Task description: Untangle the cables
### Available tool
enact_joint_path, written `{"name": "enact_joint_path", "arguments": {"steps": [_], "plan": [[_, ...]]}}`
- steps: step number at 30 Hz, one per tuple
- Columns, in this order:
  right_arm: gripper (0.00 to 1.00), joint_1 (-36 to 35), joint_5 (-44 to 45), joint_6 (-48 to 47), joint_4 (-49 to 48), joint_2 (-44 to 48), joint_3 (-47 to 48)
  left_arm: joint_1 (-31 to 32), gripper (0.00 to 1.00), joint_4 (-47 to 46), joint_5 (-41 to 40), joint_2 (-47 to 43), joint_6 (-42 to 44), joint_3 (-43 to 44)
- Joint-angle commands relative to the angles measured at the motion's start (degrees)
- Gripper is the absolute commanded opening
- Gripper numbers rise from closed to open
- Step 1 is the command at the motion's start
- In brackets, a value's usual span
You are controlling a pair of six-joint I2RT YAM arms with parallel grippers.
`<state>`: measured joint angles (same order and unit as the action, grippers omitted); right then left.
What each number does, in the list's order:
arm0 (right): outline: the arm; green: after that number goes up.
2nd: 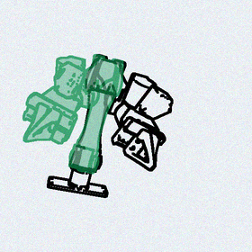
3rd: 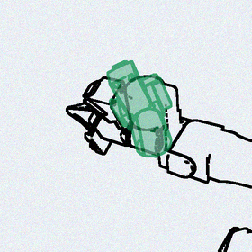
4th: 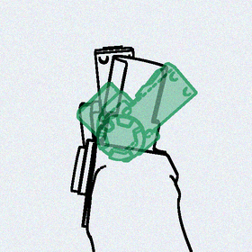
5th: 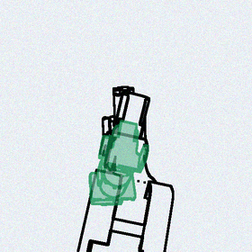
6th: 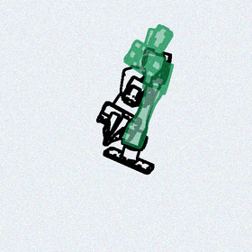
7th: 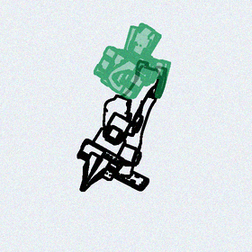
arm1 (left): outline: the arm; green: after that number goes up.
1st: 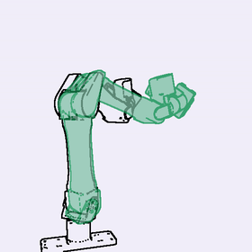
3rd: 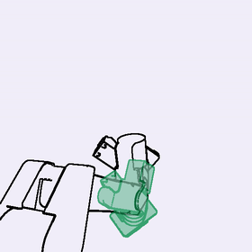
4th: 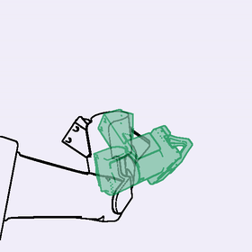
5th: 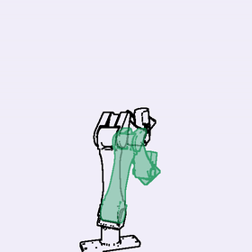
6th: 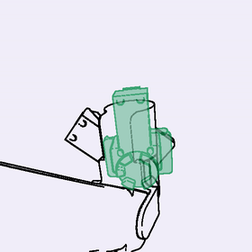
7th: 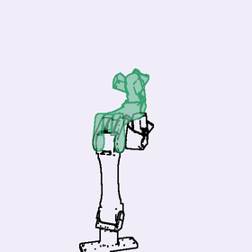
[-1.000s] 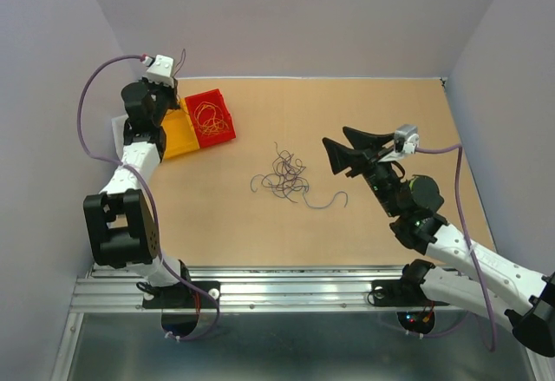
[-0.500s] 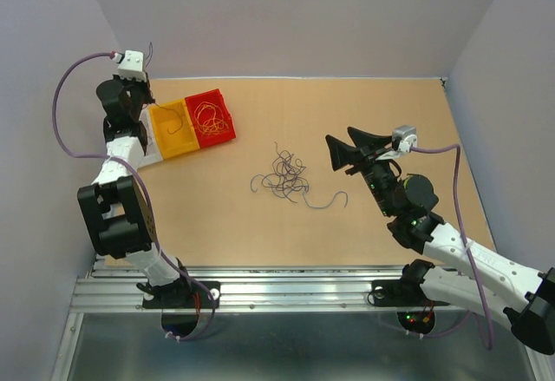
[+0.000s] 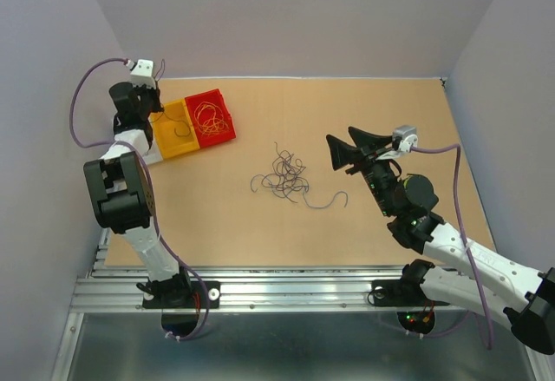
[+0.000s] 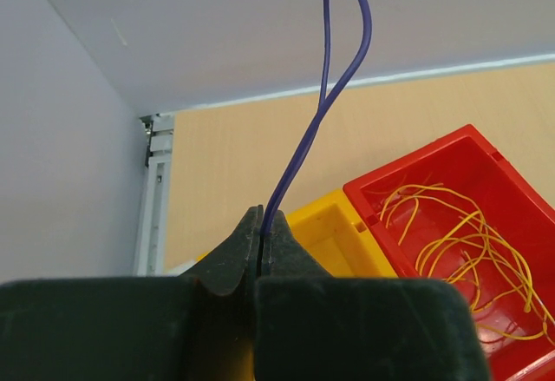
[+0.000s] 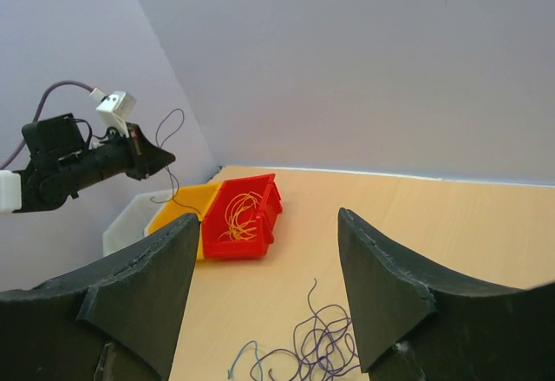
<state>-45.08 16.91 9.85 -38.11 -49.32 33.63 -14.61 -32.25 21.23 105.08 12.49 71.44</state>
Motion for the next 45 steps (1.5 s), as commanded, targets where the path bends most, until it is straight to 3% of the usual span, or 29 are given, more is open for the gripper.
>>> {"name": "enact_joint_path", "arguments": {"steps": [1,9,14,19,23,31,39,40,41,42,45], "plan": [[0.7,-0.2,1.4,-0.9,-2.9,0.6,-1.2,1.3,0.0,-1.6,0.9,0.7,-1.2,2.5],[0.7,-0.3,2.0,-0.9,-3.0,2.1,-2.2,4.1,0.0,1.0,-4.3,3.8,-2.0,3.2],[0.7,-0.3,2.4,-1.0,-3.0,3.4,-3.1,4.2,0.0,10.1,-10.8,5.8,-1.7,6.3],[0.71,-0.2,2.3,-1.0,-2.9,3.9,-3.5,4.9,0.0,14.2,-11.6,5.4,-0.6,5.2],[0.71,-0.3,2.1,-1.0,-2.9,4.2,-3.7,5.4,0.0,22.7,-15.2,7.1,-3.6,9.5],[0.72,-0.3,1.5,-0.4,-2.9,4.7,-3.9,6.4,0.0,31.9,-14.7,5.7,-1.1,5.9],[0.72,-0.3,0.9,0.1,-2.9,3.6,-3.6,6.4,0.0,41.0,-14.2,11.3,0.5,13.1],[0.72,-0.3,1.0,0.0,-2.9,3.3,-3.4,6.5,0.07,41.9,-14.6,11.6,0.3,14.3],[0.72,-0.3,0.9,0.0,-2.9,3.0,-3.4,6.4,0.07,42.8,-14.6,12.0,0.2,14.3],[0.73,-0.3,1.0,0.0,-2.9,2.7,-3.1,6.4,0.15,43.6,-14.5,12.3,0.3,15.5],[0.77,-0.3,1.0,0.3,-0.3,-0.8,0.1,6.5,0.22,45.0,-15.3,11.8,0.3,16.3]]}}
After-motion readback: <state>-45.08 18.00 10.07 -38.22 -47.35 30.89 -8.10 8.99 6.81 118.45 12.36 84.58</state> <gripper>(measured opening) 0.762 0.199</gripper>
